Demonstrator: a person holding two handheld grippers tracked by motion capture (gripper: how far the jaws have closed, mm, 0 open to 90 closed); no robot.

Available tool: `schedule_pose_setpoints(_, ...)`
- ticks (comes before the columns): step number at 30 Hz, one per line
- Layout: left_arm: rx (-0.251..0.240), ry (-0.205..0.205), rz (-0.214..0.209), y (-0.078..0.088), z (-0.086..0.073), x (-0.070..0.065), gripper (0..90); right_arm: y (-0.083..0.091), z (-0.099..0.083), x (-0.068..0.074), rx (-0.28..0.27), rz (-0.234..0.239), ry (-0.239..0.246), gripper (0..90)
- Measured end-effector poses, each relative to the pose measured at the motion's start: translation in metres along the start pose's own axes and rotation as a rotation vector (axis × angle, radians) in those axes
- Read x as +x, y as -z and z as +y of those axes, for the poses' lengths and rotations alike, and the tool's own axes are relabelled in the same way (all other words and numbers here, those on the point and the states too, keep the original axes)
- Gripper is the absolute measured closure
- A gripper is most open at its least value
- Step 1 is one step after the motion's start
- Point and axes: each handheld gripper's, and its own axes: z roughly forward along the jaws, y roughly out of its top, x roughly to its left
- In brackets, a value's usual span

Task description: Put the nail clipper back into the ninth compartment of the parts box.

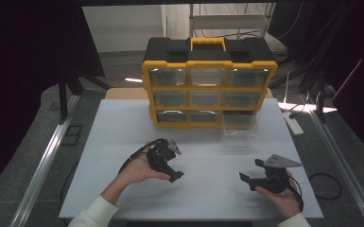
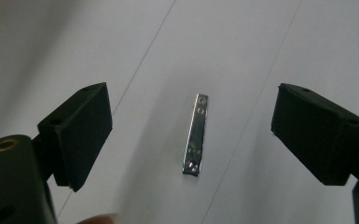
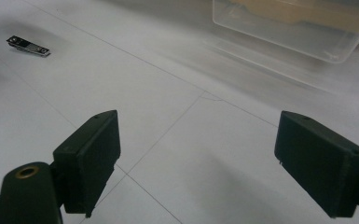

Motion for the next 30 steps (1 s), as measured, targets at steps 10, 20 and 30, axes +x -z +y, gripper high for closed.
schedule_pose_setpoints(10, 0.045, -0.017, 0.016, -0.010, -0.003, -0.002, 13.9, -0.001, 0.000, 0.000, 0.003, -0.002, 0.002, 14.9)
schedule_pose_setpoints(20, 0.078, -0.038, 0.010, -0.020, -0.005, -0.004, 15.2, -0.001, 0.000, 0.000, 0.003, -0.001, 0.004, 14.9)
schedule_pose_setpoints(30, 0.108, -0.056, 0.010, -0.025, -0.006, -0.006, 19.4, -0.001, 0.000, 0.000, 0.004, -0.002, 0.005, 14.9)
